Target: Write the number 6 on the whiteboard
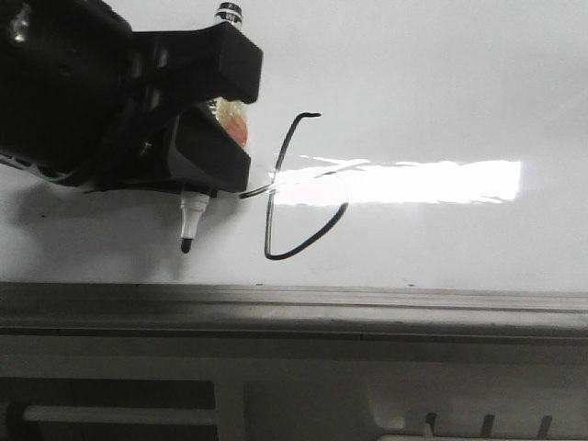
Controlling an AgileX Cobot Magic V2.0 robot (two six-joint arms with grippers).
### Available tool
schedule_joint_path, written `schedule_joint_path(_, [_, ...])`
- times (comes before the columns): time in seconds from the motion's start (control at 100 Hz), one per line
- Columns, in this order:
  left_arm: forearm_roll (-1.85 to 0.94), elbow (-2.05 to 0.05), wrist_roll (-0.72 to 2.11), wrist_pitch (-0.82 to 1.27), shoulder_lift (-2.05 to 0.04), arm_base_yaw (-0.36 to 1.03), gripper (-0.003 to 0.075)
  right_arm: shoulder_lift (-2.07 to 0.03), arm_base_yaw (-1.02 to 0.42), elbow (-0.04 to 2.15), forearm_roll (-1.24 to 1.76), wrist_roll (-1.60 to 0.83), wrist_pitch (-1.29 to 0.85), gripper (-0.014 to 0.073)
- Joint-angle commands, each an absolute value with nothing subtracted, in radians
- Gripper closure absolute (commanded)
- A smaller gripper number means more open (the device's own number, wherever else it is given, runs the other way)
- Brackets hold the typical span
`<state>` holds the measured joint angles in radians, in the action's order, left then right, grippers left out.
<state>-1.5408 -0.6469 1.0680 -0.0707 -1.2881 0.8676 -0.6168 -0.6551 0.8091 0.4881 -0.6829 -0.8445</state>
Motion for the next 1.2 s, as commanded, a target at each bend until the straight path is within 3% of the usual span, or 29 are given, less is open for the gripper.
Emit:
schedule_joint_path(0.0, [-1.559, -0.666, 1.062, -0.16, -1.295, 0.866, 0.0739, -0.617, -0.648, 0.842, 0.515, -0.68, -0.789, 0.0657])
schedule_joint_path(0.56, [-1.599, -0.666, 1.062, -0.283, -1.295, 0.866, 0.0726, -0.617, -0.648, 0.842, 0.515, -0.68, -0.761, 0.0657])
schedule_joint_path(0.76, [-1.595, -0.666, 1.062, -0.292, -1.317, 0.866, 0.0519, -0.617, -0.648, 0.842, 0.515, -0.68, -0.747, 0.0657])
schedule_joint_path(0.84, [-1.595, -0.666, 1.062, -0.292, -1.331, 0.866, 0.0474, -0.617, -0.648, 0.842, 0.515, -0.68, -0.741, 0.0657])
schedule_joint_path(1.06, [-1.595, -0.666, 1.062, -0.299, -1.346, 0.866, 0.0448, -0.617, -0.648, 0.842, 0.515, -0.68, -0.73, 0.0657])
schedule_joint_path(1.19, [-1.595, -0.666, 1.062, -0.315, -1.346, 0.866, 0.0332, -0.617, -0.648, 0.842, 0.515, -0.68, -0.726, 0.0657])
